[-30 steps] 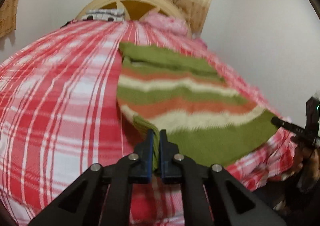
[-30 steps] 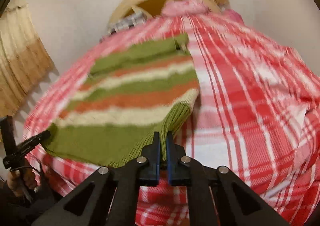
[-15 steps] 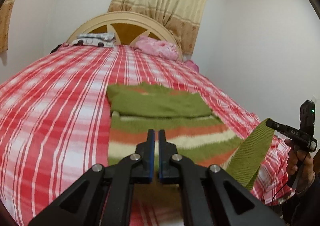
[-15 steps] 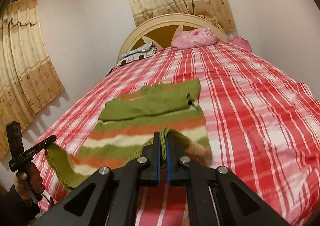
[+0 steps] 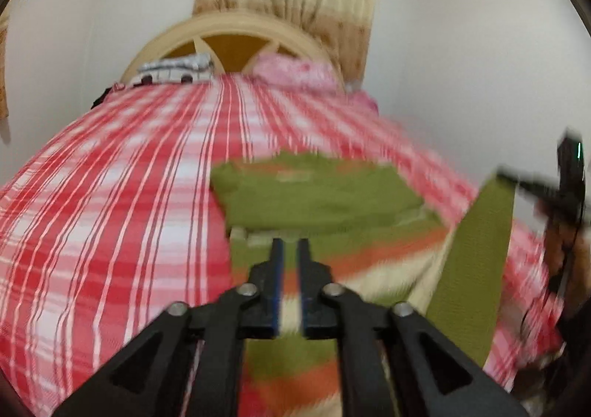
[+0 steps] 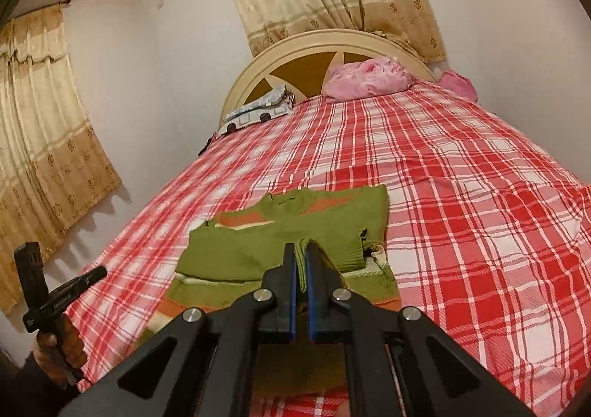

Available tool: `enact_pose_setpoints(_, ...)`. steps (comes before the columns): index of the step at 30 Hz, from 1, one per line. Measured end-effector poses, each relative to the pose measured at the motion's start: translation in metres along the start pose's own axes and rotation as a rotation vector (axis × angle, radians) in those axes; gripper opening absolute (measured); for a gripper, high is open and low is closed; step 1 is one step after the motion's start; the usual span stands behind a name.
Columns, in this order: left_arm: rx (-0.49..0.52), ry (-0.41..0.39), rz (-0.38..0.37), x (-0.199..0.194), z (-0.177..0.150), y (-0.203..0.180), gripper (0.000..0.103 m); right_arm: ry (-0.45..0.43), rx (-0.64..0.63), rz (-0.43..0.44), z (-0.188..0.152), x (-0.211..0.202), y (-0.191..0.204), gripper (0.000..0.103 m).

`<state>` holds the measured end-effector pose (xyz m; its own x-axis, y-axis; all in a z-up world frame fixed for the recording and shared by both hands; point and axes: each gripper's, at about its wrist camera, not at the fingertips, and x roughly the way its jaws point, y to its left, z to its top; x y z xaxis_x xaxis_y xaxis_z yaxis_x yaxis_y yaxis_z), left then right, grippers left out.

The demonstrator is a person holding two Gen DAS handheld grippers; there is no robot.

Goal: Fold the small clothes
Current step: 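Lift the hem with both grippers and fold it toward the collar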

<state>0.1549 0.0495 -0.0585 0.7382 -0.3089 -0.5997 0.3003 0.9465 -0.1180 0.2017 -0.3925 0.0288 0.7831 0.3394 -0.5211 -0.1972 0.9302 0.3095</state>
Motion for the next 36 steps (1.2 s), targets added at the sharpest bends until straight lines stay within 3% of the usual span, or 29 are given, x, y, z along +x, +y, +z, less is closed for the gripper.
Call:
enact_pose_setpoints(1,0.012,0.035,0.02,-0.002,-0.012,-0.001,0.05,0.0,-0.011,-0.005,-0.002,0.0,0.0,0.003)
enact_pose_setpoints(3,0.001,0.065,0.03,-0.013,-0.035,-0.001,0.074,0.005,-0.023,-0.012,-0.008,-0.002,-0.001,0.003)
enact_pose_setpoints(6,-0.043,0.136,0.016,-0.024,-0.059,-0.002,0.075,0.012,-0.016,-0.012,-0.014,-0.006,-0.006,0.003)
enact_pose_setpoints(10,-0.148,0.229,-0.058,-0.026,-0.084,-0.012,0.075,0.009,-0.018,-0.01,-0.019,-0.012,-0.009,0.003)
enact_pose_setpoints(15,-0.206,0.316,-0.122,-0.022,-0.109,-0.033,0.075,-0.004,-0.013,0.007,-0.02,-0.017,-0.007,0.003)
enact_pose_setpoints(17,-0.213,0.324,-0.151,-0.019,-0.112,-0.04,0.072,-0.007,-0.014,0.015,-0.021,-0.018,-0.006,0.003)
enact_pose_setpoints(18,-0.21,0.321,-0.16,-0.019,-0.112,-0.043,0.063,-0.008,-0.015,0.019,-0.021,-0.019,-0.005,0.003)
enact_pose_setpoints(19,-0.2,0.314,-0.171,-0.016,-0.111,-0.046,0.045,-0.009,-0.015,0.023,-0.021,-0.019,-0.005,0.003)
enact_pose_setpoints(20,-0.185,0.31,-0.176,-0.014,-0.11,-0.049,0.035,-0.01,-0.017,0.025,-0.021,-0.02,-0.005,0.003)
enact_pose_setpoints(21,-0.174,0.305,-0.179,-0.012,-0.108,-0.051,0.008,-0.012,-0.018,0.026,-0.022,-0.021,-0.004,0.003)
enact_pose_setpoints(22,-0.167,0.295,-0.179,-0.011,-0.105,-0.053,0.005,-0.012,-0.018,0.026,-0.022,-0.022,-0.005,0.003)
enact_pose_setpoints(31,-0.136,0.043,-0.159,-0.025,-0.041,-0.033,0.004,-0.004,-0.015,0.01,-0.017,-0.019,-0.013,0.003)
enact_pose_setpoints(33,-0.134,0.038,-0.149,-0.019,-0.029,-0.027,0.004,-0.003,-0.014,0.008,-0.014,-0.014,-0.014,0.003)
enact_pose_setpoints(36,-0.135,0.1,-0.135,-0.013,-0.034,-0.019,0.006,-0.004,-0.015,0.007,-0.008,-0.009,-0.012,0.003)
